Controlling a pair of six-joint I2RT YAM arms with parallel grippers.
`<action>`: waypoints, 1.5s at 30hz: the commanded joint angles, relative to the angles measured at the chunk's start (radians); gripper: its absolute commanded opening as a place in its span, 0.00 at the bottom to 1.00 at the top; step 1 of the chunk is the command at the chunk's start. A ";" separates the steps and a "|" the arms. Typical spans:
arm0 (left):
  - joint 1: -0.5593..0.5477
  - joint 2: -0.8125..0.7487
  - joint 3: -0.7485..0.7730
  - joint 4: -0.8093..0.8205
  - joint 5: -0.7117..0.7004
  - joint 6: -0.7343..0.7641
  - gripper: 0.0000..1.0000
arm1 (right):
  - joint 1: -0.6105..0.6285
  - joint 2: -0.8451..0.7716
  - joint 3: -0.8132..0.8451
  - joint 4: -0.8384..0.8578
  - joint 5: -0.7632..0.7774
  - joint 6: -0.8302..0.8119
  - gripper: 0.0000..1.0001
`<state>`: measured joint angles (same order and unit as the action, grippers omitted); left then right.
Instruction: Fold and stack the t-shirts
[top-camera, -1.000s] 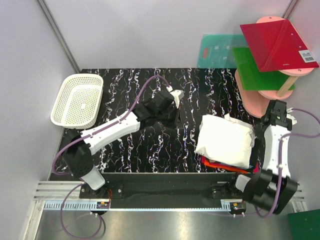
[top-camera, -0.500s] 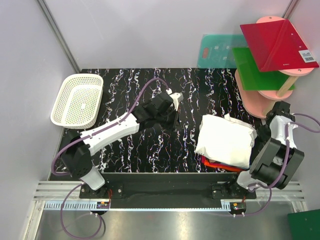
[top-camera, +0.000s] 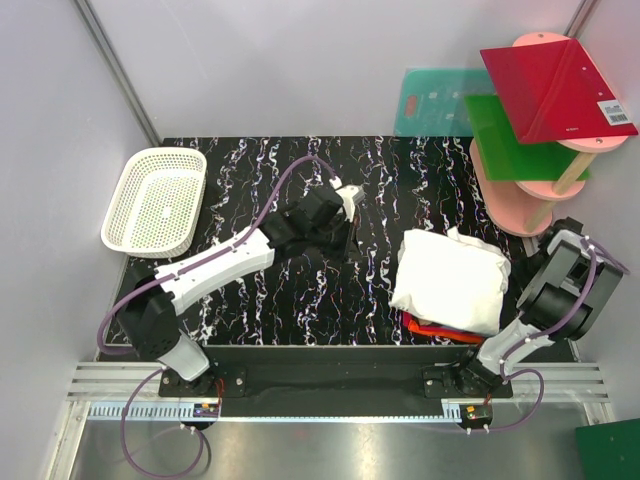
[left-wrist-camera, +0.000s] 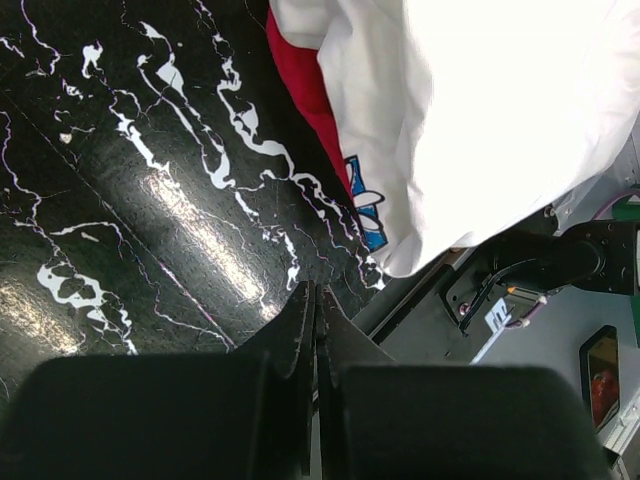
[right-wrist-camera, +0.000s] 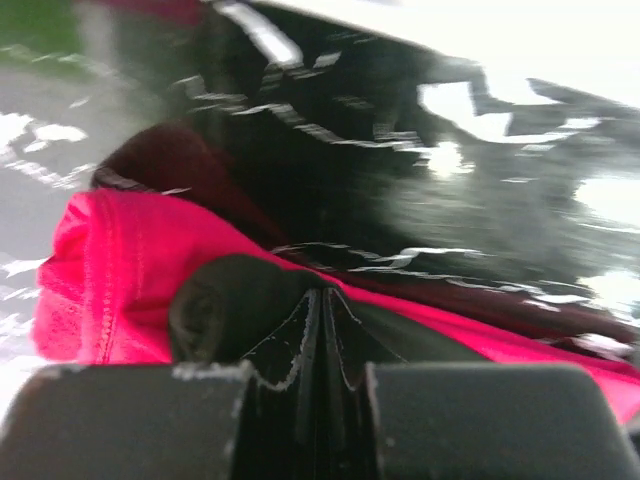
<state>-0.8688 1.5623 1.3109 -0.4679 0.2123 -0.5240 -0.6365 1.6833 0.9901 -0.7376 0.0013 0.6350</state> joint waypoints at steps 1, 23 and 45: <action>0.011 -0.042 -0.015 0.048 0.019 0.002 0.00 | 0.006 0.075 -0.051 0.096 -0.274 0.042 0.08; 0.016 -0.068 -0.053 0.046 -0.037 -0.016 0.65 | 0.189 -0.247 -0.039 0.083 -0.107 0.006 0.02; -0.324 -0.101 -0.023 0.126 -0.001 0.028 0.00 | 0.241 -0.777 0.081 0.018 -0.055 -0.089 0.04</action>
<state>-1.1145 1.3437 1.1732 -0.3893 0.1425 -0.5446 -0.4088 0.9085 1.0626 -0.7349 -0.0280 0.5755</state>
